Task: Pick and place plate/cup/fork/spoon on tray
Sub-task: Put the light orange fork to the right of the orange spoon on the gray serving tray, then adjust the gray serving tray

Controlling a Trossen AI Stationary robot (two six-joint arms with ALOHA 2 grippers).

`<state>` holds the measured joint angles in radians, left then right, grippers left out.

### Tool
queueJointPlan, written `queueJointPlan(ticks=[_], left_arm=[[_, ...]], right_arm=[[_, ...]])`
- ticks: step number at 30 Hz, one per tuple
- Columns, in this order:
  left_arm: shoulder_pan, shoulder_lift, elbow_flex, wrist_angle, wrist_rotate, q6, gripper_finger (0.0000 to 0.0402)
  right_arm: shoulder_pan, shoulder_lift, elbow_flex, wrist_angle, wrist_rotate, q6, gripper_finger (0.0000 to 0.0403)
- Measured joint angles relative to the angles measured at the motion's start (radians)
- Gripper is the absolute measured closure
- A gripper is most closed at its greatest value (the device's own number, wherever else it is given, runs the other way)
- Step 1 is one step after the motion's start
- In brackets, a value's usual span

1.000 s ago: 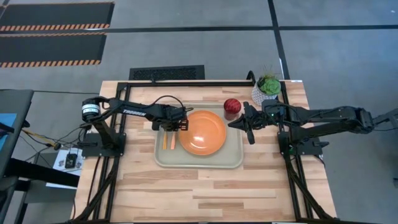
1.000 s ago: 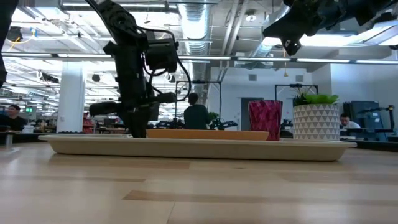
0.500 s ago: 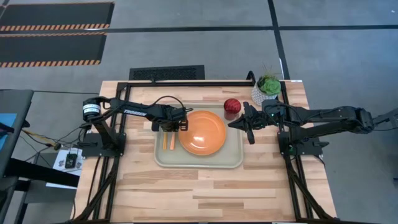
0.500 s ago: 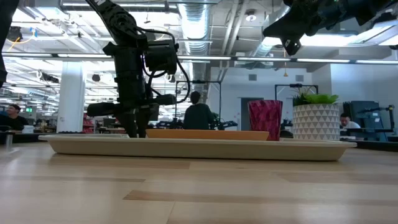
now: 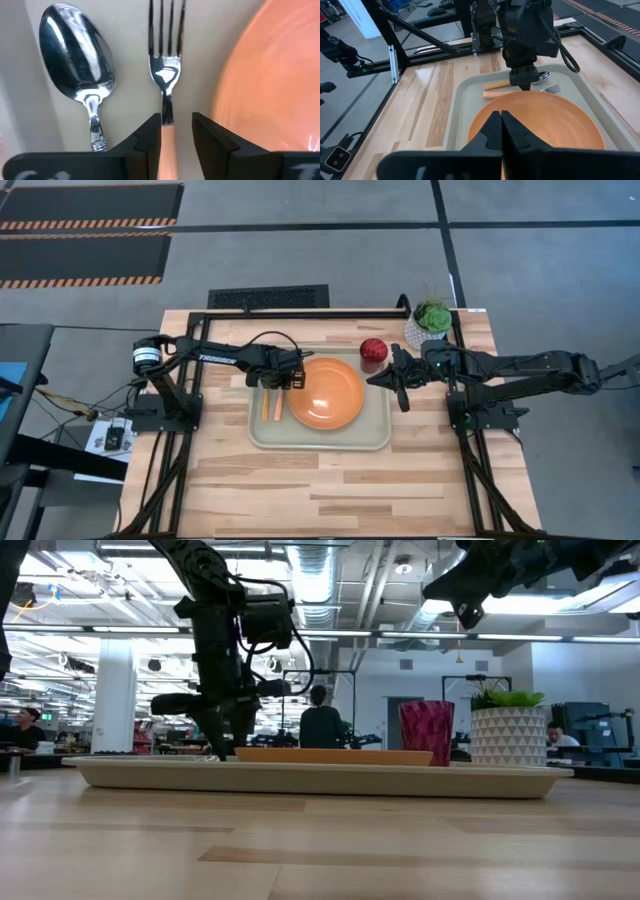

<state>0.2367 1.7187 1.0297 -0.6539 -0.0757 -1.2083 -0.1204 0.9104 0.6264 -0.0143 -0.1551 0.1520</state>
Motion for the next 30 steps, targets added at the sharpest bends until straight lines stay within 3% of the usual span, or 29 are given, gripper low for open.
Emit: queueJointPlan(ticks=[12, 20, 23, 26, 30], left_arm=[[0.000, -0.001, 0.035, -0.120, -0.008, 0.038, 0.0306], [0.014, -0.082, 0.035, -0.154, -0.034, 0.137, 0.0313], [0.046, -0.134, 0.035, -0.143, -0.069, 0.246, 0.0332], [0.104, -0.186, 0.035, -0.076, -0.070, 0.448, 0.0364], [0.230, -0.235, 0.018, 0.086, 0.021, 0.744, 0.0397]], right_arm=[[0.000, 0.000, 0.000, 0.000, 0.000, -0.003, 0.0397], [0.000, 0.000, 0.000, -0.006, 0.000, -0.003, 0.0397], [0.000, 0.000, 0.000, -0.014, 0.000, -0.003, 0.0397], [0.000, 0.000, 0.000, -0.018, 0.020, 0.010, 0.0397], [-0.014, 0.000, 0.000, -0.019, 0.062, 0.059, 0.0397]])
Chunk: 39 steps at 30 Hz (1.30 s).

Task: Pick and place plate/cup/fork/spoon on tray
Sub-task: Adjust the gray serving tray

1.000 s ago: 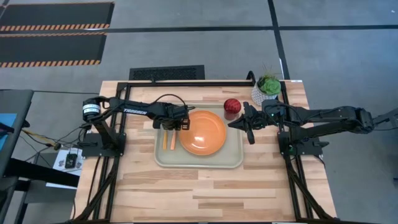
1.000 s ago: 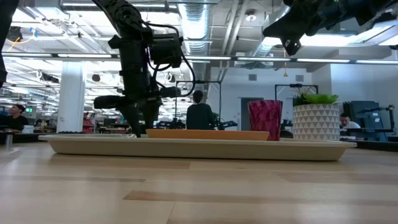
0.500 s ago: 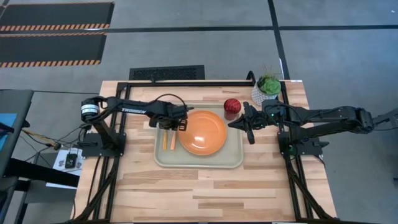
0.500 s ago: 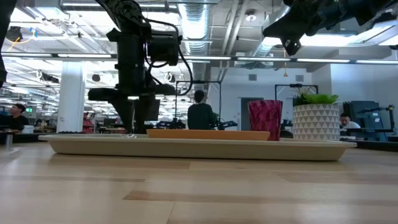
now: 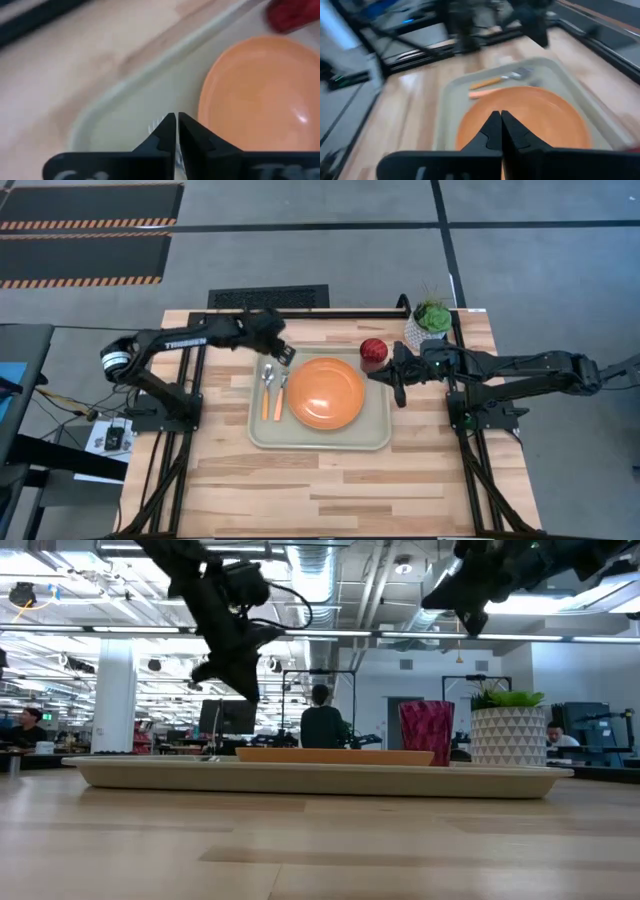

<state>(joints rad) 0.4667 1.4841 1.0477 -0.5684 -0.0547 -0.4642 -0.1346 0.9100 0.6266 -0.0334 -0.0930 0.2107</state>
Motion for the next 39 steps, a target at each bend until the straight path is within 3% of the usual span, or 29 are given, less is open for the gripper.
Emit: queueJointPlan(ticks=[5, 12, 23, 34, 39], left_arm=[[0.182, -0.010, -0.057, 0.125, 0.216, 0.246, 0.0401], [0.313, -0.011, -0.119, 0.163, 0.253, 0.499, 0.0401], [0.360, -0.011, -0.348, 0.411, 0.312, 0.509, 0.0401], [0.358, -0.011, -0.373, 0.416, 0.312, 0.529, 0.0401], [0.383, -0.007, -0.373, 0.531, 0.286, 0.482, 0.0401]], right_arm=[[-0.012, 0.000, 0.002, -0.049, 0.149, 0.155, 0.0397], [-0.012, 0.000, 0.033, -0.161, 0.283, 0.274, 0.0397], [-0.012, 0.000, 0.037, -0.157, 0.304, 0.290, 0.0397], [-0.012, 0.000, 0.037, -0.153, 0.301, 0.289, 0.0397], [-0.012, 0.000, 0.037, -0.153, 0.302, 0.286, 0.0397]])
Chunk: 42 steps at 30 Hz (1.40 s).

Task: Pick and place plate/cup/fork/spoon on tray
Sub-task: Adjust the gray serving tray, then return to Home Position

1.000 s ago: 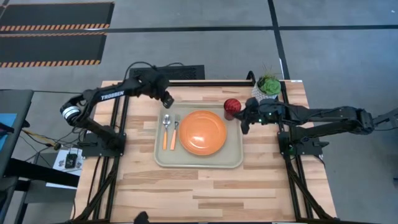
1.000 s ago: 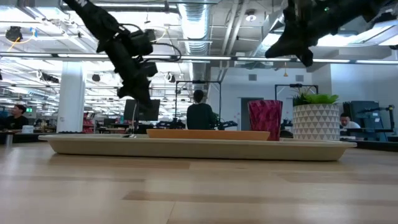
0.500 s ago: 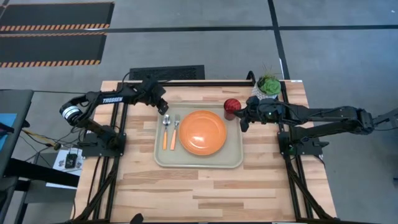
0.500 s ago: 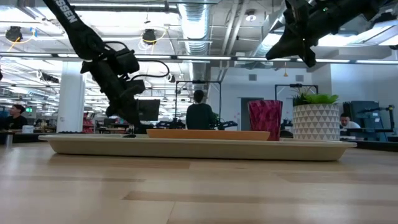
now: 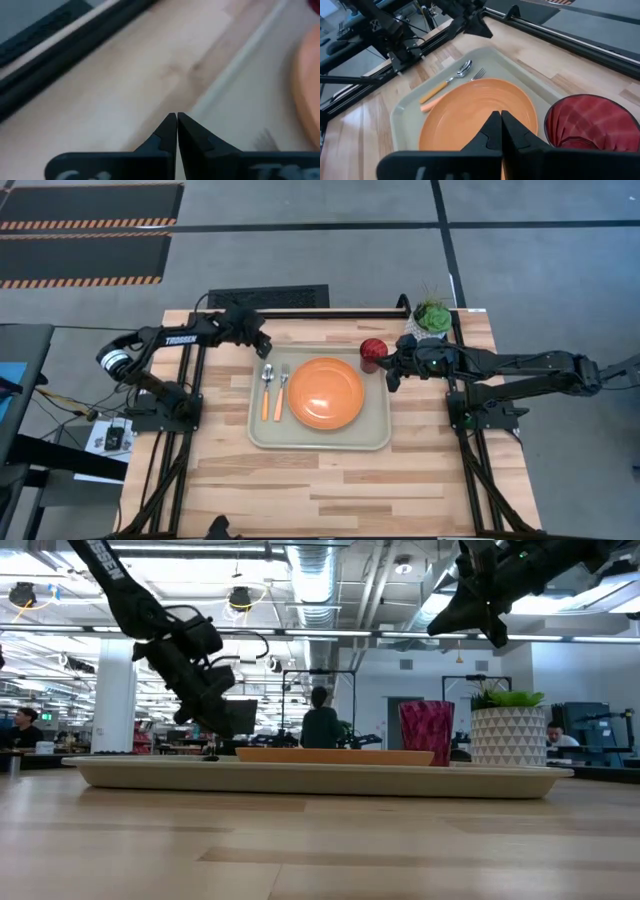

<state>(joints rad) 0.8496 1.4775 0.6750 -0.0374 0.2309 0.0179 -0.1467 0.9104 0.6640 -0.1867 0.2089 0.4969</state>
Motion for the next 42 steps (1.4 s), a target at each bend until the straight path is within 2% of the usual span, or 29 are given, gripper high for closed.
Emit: queueJointPlan(ticks=[10, 19, 27, 33, 38, 42], left_arm=[[0.034, 0.120, 0.000, 0.040, 0.065, -0.002, 0.0401], [0.023, 0.121, 0.000, 0.026, 0.113, 0.006, 0.0401], [-0.002, 0.118, 0.000, 0.013, 0.117, 0.003, 0.0401], [0.002, 0.034, 0.000, -0.055, 0.126, 0.017, 0.0401], [0.003, -0.072, -0.003, -0.108, 0.193, 0.023, 0.0401], [-0.011, -0.178, -0.046, -0.063, 0.248, 0.022, 0.0401]], right_arm=[[0.000, 0.000, 0.000, 0.000, 0.002, 0.017, 0.0397], [0.000, 0.000, 0.000, 0.000, 0.002, 0.027, 0.0397], [0.000, 0.000, 0.000, 0.000, 0.002, 0.024, 0.0397], [0.000, -0.001, 0.000, 0.000, -0.006, -0.015, 0.0396], [-0.033, -0.003, 0.000, 0.003, -0.121, -0.093, 0.0395], [-0.090, -0.003, 0.000, 0.035, -0.288, -0.200, 0.0396]])
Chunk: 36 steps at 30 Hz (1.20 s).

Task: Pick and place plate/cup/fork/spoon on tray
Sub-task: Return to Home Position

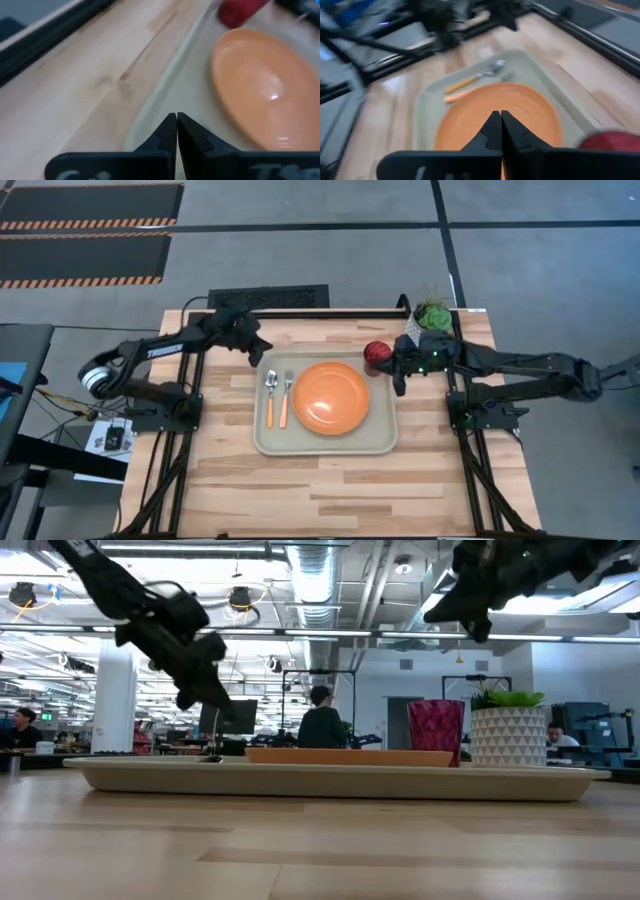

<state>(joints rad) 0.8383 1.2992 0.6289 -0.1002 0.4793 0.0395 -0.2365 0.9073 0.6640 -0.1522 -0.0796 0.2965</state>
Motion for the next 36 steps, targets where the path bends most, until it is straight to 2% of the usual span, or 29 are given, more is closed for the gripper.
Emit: queueJointPlan(ticks=[3, 7, 14, 16, 20, 23, 26, 30, 36], left_arm=[[-0.017, -0.088, -0.055, 0.052, 0.016, -0.039, 0.0401], [-0.055, -0.212, -0.128, 0.072, -0.006, -0.088, 0.0401], [-0.161, -0.402, -0.253, 0.156, -0.198, -0.179, 0.0401], [-0.191, -0.441, -0.272, 0.125, -0.249, -0.187, 0.0401], [-0.257, -0.496, -0.274, 0.034, -0.321, -0.321, 0.0401], [-0.336, -0.526, -0.273, 0.065, -0.352, -0.249, 0.0401], [-0.408, -0.541, -0.273, 0.117, -0.344, -0.183, 0.0401], [-0.469, -0.546, -0.273, 0.150, -0.318, -0.193, 0.0401], [-0.515, -0.546, -0.272, 0.191, -0.278, -0.238, 0.0401]], right_arm=[[-0.057, 0.000, 0.000, 0.034, -0.132, -0.066, 0.0399], [-0.120, 0.000, 0.000, 0.054, -0.208, -0.148, 0.0399], [-0.132, 0.000, -0.112, 0.304, -0.256, -0.175, 0.0400], [-0.122, 0.000, -0.156, 0.373, -0.259, -0.158, 0.0400], [-0.086, 0.000, -0.221, 0.450, -0.241, -0.132, 0.0400], [-0.055, 0.000, -0.250, 0.496, -0.207, -0.130, 0.0400], [-0.035, -0.005, -0.280, 0.539, -0.206, -0.122, 0.0400], [-0.010, -0.043, -0.314, 0.548, -0.202, -0.117, 0.0400], [-0.028, -0.188, -0.416, 0.550, -0.187, -0.040, 0.0400]])
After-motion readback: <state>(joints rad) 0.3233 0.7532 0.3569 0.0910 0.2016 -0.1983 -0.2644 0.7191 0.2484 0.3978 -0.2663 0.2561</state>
